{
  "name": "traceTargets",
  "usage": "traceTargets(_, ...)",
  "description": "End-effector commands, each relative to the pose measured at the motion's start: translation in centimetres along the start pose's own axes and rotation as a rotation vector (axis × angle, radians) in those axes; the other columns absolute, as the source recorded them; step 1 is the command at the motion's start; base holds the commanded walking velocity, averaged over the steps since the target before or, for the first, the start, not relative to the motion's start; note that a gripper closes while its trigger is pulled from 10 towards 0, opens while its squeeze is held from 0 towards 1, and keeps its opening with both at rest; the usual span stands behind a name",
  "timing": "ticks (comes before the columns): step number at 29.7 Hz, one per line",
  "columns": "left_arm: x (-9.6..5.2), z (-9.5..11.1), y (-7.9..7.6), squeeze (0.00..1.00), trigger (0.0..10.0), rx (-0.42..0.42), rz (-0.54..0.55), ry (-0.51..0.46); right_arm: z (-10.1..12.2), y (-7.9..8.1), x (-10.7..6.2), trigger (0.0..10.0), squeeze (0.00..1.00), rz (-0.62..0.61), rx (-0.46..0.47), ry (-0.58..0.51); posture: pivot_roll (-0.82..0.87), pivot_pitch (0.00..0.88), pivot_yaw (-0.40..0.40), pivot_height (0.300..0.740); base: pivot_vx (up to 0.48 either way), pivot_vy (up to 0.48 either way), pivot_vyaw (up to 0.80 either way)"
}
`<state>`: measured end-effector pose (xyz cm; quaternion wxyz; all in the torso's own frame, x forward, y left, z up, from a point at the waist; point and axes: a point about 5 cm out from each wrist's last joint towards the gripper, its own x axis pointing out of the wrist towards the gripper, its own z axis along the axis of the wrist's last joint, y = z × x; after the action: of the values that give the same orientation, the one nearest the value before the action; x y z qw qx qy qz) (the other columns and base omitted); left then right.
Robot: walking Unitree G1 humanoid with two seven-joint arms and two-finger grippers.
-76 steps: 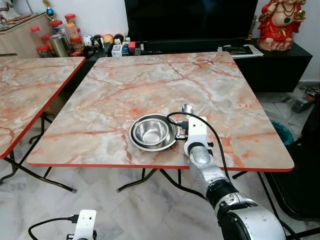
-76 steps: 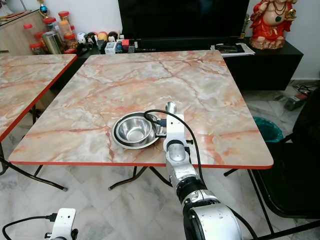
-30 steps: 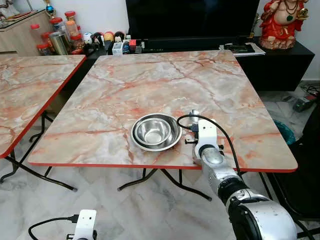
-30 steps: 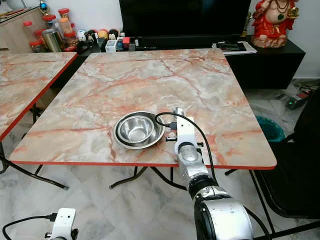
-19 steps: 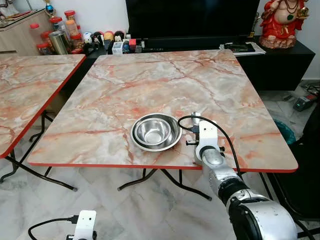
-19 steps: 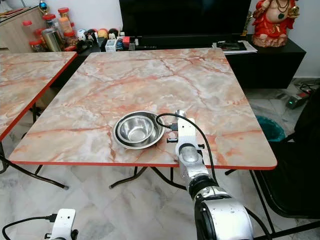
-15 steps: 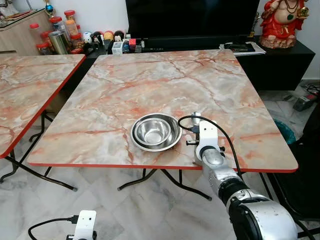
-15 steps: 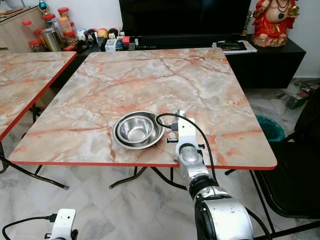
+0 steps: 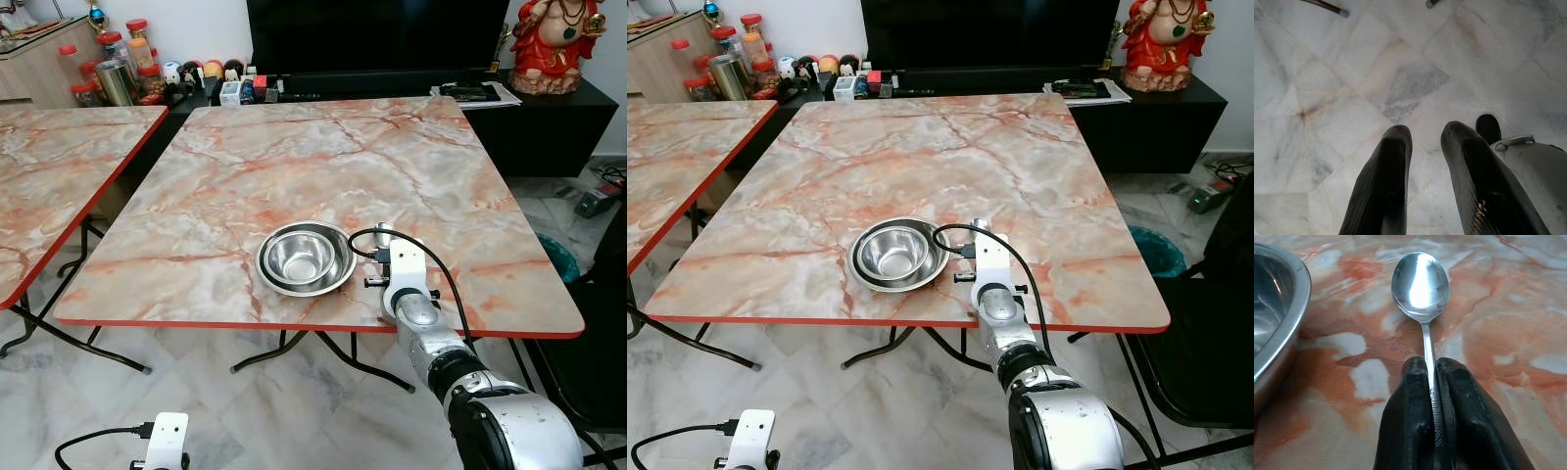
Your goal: Setting the table
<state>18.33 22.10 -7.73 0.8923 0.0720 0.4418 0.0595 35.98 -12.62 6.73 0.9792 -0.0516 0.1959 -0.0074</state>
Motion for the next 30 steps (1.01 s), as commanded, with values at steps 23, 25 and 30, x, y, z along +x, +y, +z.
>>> traceTargets(23, 0.0, 0.01, 0.53, 0.0, 10.0, 0.006, 0.012, 0.005, -0.02, 0.52, -0.03, 10.0, 1.0, 0.013, 0.023, 0.01, 0.06, 0.0, 0.07, 0.74, 0.0, 0.0, 0.0)
traceTargets(25, 0.01, 0.05, 0.51, 0.0, 10.0, 0.006, 0.012, 0.005, -0.01, 0.52, -0.02, 10.0, 1.0, 0.013, 0.023, 0.01, 0.06, 0.0, 0.07, 0.74, 0.0, 0.0, 0.0)
traceTargets(30, 0.02, 0.1, 0.47, 0.0, 10.0, 0.006, 0.01, 0.004, -0.08, 0.77, -0.06, 10.0, 1.0, 0.016, 0.025, 0.013, 0.07, 0.0, 0.07, 0.74, 0.0, 0.0, 0.0)
